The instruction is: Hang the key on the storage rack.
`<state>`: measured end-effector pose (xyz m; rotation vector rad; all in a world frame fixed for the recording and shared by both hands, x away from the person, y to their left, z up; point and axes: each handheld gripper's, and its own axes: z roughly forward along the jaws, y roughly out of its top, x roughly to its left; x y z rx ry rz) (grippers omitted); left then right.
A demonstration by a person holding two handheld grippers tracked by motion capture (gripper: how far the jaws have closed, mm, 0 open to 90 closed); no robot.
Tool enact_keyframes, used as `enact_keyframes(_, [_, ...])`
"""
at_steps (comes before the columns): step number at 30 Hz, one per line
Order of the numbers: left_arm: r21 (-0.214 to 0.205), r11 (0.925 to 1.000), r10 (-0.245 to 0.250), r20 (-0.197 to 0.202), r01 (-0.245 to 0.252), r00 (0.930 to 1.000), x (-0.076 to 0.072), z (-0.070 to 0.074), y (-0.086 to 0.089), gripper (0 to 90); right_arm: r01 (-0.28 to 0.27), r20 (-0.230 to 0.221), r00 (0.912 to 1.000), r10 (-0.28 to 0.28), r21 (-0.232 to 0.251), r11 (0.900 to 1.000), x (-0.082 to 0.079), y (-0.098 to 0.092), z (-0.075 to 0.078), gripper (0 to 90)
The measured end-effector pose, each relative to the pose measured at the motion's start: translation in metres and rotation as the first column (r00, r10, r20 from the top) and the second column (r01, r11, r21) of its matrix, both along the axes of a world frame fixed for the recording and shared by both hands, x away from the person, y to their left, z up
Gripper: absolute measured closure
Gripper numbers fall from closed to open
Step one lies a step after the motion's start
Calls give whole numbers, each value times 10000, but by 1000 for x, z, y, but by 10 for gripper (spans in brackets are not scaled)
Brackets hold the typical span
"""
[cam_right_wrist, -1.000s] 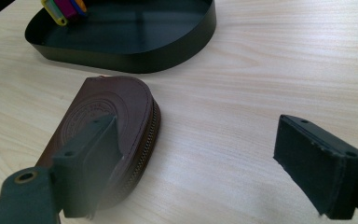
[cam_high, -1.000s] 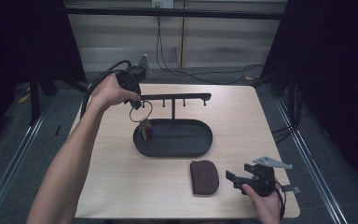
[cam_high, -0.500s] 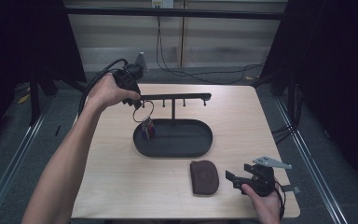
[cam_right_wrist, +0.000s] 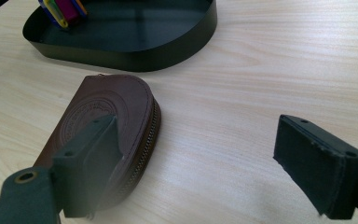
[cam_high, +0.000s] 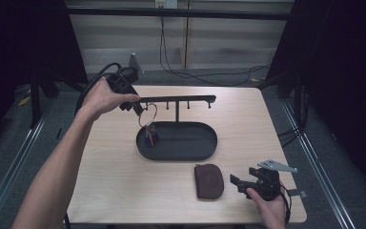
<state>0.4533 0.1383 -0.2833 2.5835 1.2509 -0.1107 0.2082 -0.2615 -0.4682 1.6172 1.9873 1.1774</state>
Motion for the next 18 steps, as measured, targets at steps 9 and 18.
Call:
enact_keyframes(9, [-478,9989,-22,-31,21,10000,-18,-7,7,552,31,3,10000,-31,-2,10000,0,0,0,142])
enact_keyframes(18, [-955,9933,-616,433,655,9972,-41,-21,1,486,88,-66,9999,-88,37,10000,2,-1,-1,142])
